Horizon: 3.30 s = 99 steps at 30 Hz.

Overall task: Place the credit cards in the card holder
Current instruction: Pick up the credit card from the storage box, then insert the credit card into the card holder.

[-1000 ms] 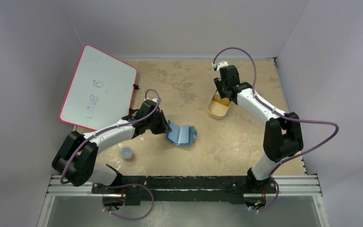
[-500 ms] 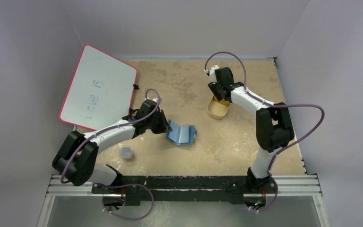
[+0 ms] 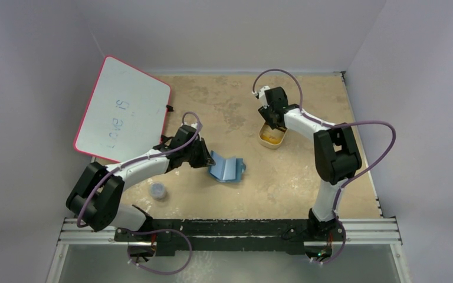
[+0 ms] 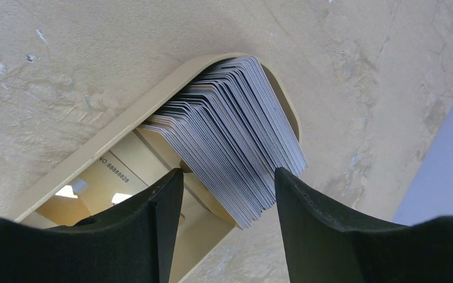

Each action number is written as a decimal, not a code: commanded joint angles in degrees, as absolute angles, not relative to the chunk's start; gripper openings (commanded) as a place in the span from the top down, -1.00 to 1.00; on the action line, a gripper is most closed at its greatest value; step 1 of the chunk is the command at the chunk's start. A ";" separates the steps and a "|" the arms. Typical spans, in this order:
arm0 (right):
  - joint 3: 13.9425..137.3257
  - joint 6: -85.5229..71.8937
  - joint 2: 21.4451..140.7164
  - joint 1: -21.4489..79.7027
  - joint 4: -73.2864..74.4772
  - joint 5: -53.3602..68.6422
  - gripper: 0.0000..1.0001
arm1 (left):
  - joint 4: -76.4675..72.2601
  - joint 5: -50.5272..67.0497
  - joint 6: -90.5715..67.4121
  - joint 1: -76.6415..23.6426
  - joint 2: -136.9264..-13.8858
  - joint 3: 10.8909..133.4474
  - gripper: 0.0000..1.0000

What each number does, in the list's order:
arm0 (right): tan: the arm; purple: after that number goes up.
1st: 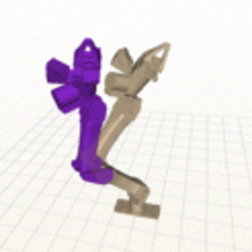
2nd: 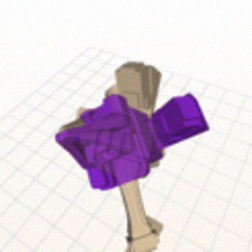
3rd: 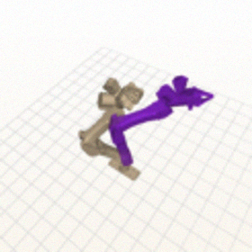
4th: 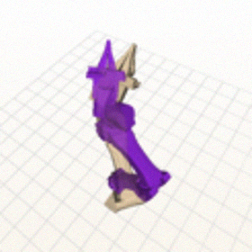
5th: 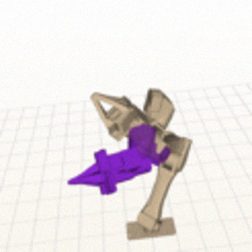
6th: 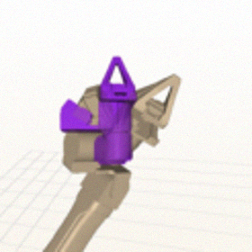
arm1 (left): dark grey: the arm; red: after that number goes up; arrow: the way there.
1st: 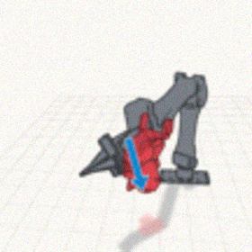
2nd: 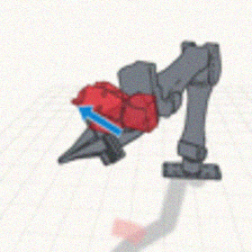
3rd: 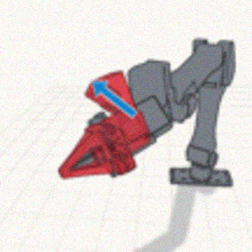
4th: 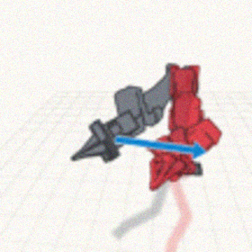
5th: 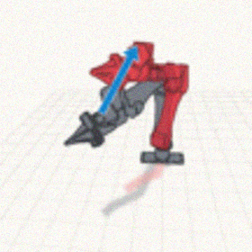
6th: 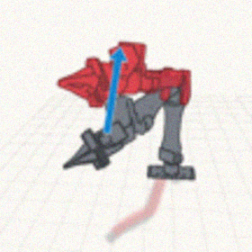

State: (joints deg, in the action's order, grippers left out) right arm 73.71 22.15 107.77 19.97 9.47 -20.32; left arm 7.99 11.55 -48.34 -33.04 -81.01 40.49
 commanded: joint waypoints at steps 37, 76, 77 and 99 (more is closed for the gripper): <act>77.29 21.97 106.50 19.95 10.63 -27.24 0.38 | 8.80 10.52 -47.11 -33.13 -79.70 41.93 1.00; 49.38 -35.93 78.81 31.26 -5.40 26.88 1.00 | -15.55 12.34 -58.89 -33.38 -88.33 37.87 1.00; 48.65 -36.10 79.70 31.28 -5.55 26.01 1.00 | -15.85 12.31 -58.96 -33.44 -88.53 37.55 1.00; 42.89 -32.37 88.63 24.15 -7.09 29.50 1.00 | -8.95 9.03 -54.48 -33.49 -83.95 34.48 0.99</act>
State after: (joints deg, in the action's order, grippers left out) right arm 43.68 -33.28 87.96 24.58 -4.16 25.63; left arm -7.84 8.71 -56.21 -33.19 -83.66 34.22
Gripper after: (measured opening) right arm 0.004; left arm 0.033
